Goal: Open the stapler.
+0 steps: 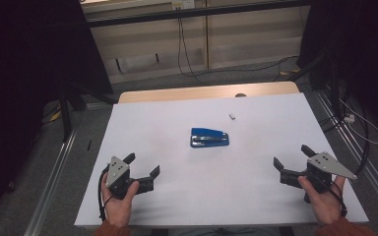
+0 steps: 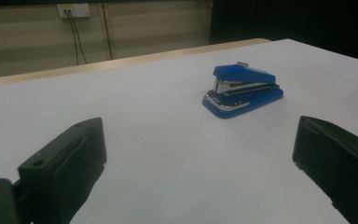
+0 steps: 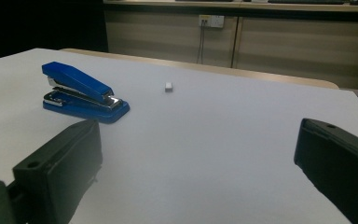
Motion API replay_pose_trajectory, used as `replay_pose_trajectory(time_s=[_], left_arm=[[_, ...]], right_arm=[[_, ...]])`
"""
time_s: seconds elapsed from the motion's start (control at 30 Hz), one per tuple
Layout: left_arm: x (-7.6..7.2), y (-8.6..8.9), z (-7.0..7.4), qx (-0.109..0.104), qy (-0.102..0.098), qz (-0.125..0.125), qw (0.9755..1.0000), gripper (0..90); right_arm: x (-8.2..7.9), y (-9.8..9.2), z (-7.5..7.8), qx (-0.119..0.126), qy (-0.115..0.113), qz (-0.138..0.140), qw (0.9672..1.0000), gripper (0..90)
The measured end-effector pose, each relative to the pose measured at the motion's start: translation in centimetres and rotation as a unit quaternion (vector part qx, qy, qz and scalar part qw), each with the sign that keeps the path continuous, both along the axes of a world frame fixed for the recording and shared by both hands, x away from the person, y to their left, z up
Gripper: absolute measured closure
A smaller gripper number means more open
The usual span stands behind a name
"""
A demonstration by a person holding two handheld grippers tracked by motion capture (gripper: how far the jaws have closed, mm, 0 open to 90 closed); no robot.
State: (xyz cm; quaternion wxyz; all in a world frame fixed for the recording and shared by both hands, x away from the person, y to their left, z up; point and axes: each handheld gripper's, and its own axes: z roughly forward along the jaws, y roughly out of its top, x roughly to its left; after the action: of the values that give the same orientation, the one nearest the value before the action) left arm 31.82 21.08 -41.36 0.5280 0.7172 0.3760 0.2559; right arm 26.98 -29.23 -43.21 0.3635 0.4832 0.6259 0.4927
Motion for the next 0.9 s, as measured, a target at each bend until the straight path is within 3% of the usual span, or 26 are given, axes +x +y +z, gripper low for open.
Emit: replay_pose_trajectory(time_s=[0.23,0.5,0.67,0.83,0.9], left_arm=[[-0.11,-0.14,0.13,0.001,-0.010,0.000,1.0000,2.8],[0.17,-0.16,0.00,0.002,0.000,0.006,1.0000,2.8],[0.41,-0.30,-0.06,0.011,0.006,0.002,0.9999,2.8],[0.42,-0.32,-0.16,0.007,0.010,0.002,0.9999,2.8],[0.49,-0.17,-0.29,0.009,0.022,0.005,0.9997,2.8]], right_arm=[[0.07,0.04,-0.07,0.001,0.005,0.003,1.0000,0.8],[0.19,0.12,-0.22,0.002,0.009,0.014,0.9999,0.9],[0.34,0.38,-0.51,0.000,0.027,0.033,0.9991,0.9],[0.32,0.61,-0.47,-0.003,0.026,0.036,0.9990,0.7],[0.31,0.84,-0.39,-0.002,0.021,0.040,0.9990,0.7]])
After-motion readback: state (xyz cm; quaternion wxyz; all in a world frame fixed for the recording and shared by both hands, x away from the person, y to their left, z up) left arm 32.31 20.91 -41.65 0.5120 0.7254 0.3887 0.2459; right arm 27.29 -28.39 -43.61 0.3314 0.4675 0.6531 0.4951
